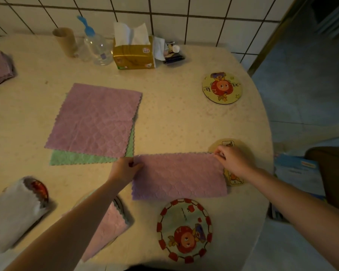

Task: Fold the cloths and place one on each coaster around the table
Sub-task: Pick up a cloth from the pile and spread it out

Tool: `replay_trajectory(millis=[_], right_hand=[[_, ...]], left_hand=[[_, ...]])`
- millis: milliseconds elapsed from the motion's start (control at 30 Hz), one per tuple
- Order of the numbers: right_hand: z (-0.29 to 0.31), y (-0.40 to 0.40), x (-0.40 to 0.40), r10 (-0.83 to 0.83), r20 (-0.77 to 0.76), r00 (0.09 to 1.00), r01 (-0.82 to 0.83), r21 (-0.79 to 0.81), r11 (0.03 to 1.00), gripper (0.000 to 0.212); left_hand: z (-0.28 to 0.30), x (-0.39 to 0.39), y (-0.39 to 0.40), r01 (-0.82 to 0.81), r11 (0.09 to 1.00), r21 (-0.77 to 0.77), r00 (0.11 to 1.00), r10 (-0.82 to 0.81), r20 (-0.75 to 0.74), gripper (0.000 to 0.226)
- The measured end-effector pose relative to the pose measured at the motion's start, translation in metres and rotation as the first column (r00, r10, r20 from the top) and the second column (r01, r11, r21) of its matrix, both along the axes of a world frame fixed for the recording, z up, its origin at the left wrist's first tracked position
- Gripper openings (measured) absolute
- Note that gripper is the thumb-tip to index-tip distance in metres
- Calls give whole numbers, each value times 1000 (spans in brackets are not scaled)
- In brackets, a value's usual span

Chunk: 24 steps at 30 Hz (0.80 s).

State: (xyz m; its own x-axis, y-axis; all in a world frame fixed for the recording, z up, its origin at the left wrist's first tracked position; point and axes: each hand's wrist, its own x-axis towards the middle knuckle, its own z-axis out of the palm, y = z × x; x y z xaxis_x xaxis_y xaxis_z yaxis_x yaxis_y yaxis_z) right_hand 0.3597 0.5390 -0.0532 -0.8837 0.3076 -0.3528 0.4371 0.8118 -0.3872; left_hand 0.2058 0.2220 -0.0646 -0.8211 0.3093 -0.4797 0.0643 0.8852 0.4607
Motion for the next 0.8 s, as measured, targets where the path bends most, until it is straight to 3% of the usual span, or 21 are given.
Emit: replay_trajectory(millis=[133,267,400,633,800], right_hand=[[-1,3,1,-5,-40,999,5,-7,1000,10],[-4,1,-2,63,-127,990,-71,-53,996,27],[-12,-2,-7,159,-100,982,-162,-18,987,31],[-15,-4,-12,212,-104,972,-211,27,977,14],[-10,-4,-6,71,-87,994,-89,-232,969,16]], left_hand=[[8,2,0,34,997,-71,984,-46,-171,13],[1,0,2,286,957,-53,906,-288,-312,44],[-6,-4,12,411,902,-130,845,-431,-317,38],[-10,-18,23,368,920,-130,900,-388,-198,21],[-6,-22,23,362,931,-53,919,-365,-151,15]])
